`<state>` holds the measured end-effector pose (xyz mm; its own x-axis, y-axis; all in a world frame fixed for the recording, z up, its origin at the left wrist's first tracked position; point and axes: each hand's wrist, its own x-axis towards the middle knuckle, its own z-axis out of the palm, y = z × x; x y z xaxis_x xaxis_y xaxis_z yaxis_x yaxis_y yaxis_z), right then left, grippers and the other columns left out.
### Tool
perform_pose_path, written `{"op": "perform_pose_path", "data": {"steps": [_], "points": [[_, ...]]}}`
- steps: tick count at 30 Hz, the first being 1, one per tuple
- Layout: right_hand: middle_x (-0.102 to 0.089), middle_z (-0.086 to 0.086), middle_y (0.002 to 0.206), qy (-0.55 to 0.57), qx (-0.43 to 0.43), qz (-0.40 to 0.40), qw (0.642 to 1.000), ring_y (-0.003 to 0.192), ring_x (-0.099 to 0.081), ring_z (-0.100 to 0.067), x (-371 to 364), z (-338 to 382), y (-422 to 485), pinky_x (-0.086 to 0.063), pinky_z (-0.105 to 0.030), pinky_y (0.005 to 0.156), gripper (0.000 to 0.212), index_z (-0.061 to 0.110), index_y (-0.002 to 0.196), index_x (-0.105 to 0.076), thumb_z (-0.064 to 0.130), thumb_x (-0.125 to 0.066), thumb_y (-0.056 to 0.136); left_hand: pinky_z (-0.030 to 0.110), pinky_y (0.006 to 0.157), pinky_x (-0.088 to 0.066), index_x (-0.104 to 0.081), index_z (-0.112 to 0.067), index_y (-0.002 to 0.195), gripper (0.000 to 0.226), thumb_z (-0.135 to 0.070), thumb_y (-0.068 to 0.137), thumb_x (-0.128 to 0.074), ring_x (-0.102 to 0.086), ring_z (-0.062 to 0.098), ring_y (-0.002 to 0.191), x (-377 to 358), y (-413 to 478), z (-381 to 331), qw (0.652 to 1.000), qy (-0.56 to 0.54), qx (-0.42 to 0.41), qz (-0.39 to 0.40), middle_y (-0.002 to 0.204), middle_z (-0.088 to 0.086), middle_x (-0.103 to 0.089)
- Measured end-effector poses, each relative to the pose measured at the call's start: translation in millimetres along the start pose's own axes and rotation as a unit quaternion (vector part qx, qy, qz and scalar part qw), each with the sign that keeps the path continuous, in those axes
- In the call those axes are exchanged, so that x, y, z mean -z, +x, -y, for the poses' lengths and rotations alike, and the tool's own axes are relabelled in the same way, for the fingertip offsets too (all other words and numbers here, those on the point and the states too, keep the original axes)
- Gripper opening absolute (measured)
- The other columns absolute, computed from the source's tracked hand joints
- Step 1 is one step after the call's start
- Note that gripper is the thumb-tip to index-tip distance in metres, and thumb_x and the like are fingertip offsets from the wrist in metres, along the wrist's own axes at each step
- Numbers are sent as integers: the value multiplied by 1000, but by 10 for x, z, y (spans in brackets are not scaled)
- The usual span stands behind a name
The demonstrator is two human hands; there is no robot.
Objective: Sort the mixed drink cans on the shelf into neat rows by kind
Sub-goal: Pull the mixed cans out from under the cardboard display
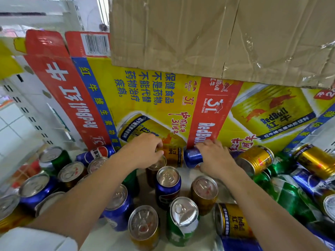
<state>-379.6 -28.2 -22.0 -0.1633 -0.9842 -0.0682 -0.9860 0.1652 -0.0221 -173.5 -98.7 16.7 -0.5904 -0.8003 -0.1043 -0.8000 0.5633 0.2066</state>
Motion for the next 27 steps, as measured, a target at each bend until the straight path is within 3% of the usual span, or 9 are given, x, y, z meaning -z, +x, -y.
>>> {"op": "perform_pose_path", "data": {"steps": [5, 9, 14, 16, 18, 22, 24, 27], "points": [[-36, -9, 139, -181, 30, 1, 983, 129, -33, -39, -102, 160, 147, -25, -61, 107, 59, 20, 140, -39, 19, -64, 87, 37, 89, -50, -64, -17, 117, 31, -35, 92, -60, -60, 21, 101, -76, 347, -119, 999, -28, 30, 16, 117, 5, -62], [-40, -8, 136, -173, 52, -28, 983, 127, -38, -33, -132, 147, 208, -33, -52, 103, 58, 22, 136, -44, 27, -69, 84, 37, 81, -54, -62, -11, 109, 40, -37, 80, -73, -63, 23, 91, -165, 547, -223, 992, 17, 56, 112, 102, 5, -65], [-45, -4, 134, -82, 38, -52, 995, 125, -44, -28, -80, 55, 143, -42, -44, 98, 61, 23, 134, -40, 28, -70, 80, 38, 81, -56, -66, -10, 100, 41, -36, 72, -81, -64, 22, 82, -162, 632, -241, 984, 39, 83, 153, 89, 3, -66], [-49, -1, 130, 10, 1, -61, 998, 121, -49, -24, -33, -26, 97, -45, -40, 95, 66, 23, 131, -41, 35, -75, 75, 35, 79, -56, -64, -11, 86, 31, -34, 73, -81, -64, 21, 79, -201, 638, -291, 981, 72, 85, 156, 79, 2, -64], [-55, 2, 123, 154, -44, -72, 984, 111, -55, -19, 9, -108, 36, -48, -35, 91, 70, 22, 126, -45, 40, -80, 68, 33, 77, -52, -59, -11, 80, 28, -33, 78, -76, -63, 22, 86, -264, 637, -357, 978, 113, 89, 149, 86, 2, -63], [-62, 9, 113, 342, -70, -77, 934, 101, -58, -12, 36, -170, -70, -46, -25, 85, 73, 23, 121, -51, 38, -87, 59, 44, 97, -46, -58, -11, 123, 46, -30, 83, -71, -55, 30, 117, -329, 649, -401, 970, 181, 99, 129, 126, 10, -57], [-62, 8, 113, 352, -81, -57, 931, 101, -59, -13, 10, -146, -89, -48, -26, 86, 74, 23, 119, -51, 37, -88, 57, 48, 100, -45, -55, -12, 126, 47, -26, 83, -69, -55, 31, 117, -307, 640, -366, 968, 179, 98, 145, 127, 10, -56], [-62, 5, 117, 317, -98, -23, 943, 104, -58, -17, -70, -109, -90, -50, -32, 91, 76, 22, 120, -48, 36, -87, 57, 46, 90, -50, -47, -16, 131, 57, -27, 81, -71, -57, 28, 111, -282, 629, -290, 973, 127, 82, 173, 121, 6, -57]]}}
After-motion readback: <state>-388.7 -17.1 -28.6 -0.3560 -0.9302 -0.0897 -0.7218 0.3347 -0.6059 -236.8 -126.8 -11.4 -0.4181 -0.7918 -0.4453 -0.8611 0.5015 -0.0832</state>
